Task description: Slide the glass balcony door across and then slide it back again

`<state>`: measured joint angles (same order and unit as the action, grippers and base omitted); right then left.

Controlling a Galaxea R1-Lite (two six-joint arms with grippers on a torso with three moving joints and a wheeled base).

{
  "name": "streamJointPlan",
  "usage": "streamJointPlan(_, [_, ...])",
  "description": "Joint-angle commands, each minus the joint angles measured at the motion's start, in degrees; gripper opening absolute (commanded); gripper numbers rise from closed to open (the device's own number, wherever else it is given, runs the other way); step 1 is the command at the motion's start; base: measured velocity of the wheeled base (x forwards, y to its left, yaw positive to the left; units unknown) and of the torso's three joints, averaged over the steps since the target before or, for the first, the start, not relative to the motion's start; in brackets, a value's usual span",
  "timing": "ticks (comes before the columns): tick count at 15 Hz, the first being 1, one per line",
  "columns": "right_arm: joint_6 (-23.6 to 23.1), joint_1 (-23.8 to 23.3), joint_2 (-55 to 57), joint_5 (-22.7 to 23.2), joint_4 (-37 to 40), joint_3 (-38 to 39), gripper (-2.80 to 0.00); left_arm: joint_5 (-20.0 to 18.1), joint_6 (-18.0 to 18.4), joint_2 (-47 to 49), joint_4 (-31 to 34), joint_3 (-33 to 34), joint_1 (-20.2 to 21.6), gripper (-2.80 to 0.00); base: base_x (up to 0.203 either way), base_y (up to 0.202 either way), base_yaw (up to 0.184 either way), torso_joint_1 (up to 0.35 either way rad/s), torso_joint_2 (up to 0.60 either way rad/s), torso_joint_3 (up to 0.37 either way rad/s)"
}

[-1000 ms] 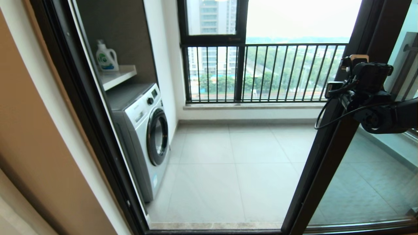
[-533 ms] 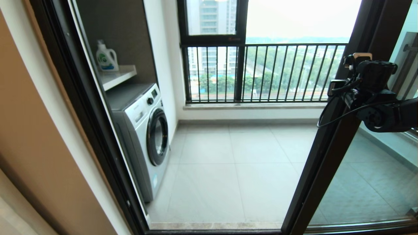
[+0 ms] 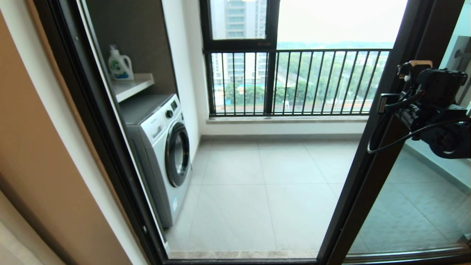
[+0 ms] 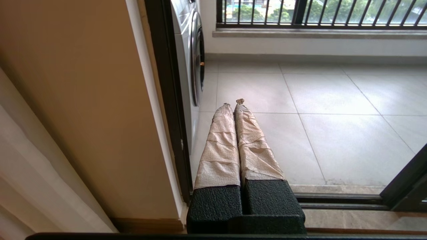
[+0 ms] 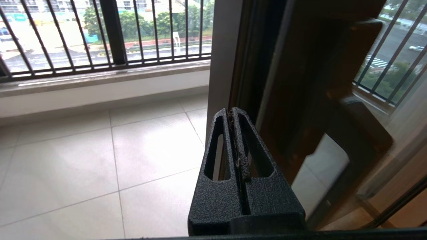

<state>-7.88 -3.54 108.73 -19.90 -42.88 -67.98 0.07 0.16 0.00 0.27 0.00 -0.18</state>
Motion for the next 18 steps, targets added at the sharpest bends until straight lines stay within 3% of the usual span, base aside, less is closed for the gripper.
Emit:
streamJointPlan(1, [0.18, 1.53, -12.39, 1.19, -0.25, 9.58, -2.80, 0.01, 0.02, 0.09, 0.00, 0.00, 0.01, -2.80, 0.000, 0.000, 0.000, 0.000, 0.00, 0.000])
streamJointPlan(5, [-0.33, 6.73, -34.14, 3.37, 0.74, 23.39, -2.80, 0.01, 0.02, 0.09, 0.00, 0.00, 0.01, -2.80, 0.000, 0.000, 0.000, 0.000, 0.00, 0.000])
streamJointPlan(8, [-5.59, 8.17, -51.35, 3.69, 6.60, 28.06, -2.80, 0.01, 0.02, 0.09, 0.00, 0.00, 0.01, -2.80, 0.000, 0.000, 0.000, 0.000, 0.00, 0.000])
streamJointPlan(11, [-14.95, 8.65, -70.36, 3.82, 17.69, 28.67, -2.80, 0.01, 0.02, 0.09, 0.00, 0.00, 0.01, -2.80, 0.000, 0.000, 0.000, 0.000, 0.00, 0.000])
streamJointPlan(14, [-25.88, 8.72, -84.05, 4.06, 30.98, 24.11, -2.80, 0.01, 0.02, 0.09, 0.00, 0.00, 0.01, -2.80, 0.000, 0.000, 0.000, 0.000, 0.00, 0.000])
streamJointPlan(18, [-29.77, 4.46, -92.48, 6.38, 38.45, 22.16, -2.80, 0.02, 0.02, 0.09, 0.00, 0.00, 0.01, -2.80, 0.000, 0.000, 0.000, 0.000, 0.00, 0.000])
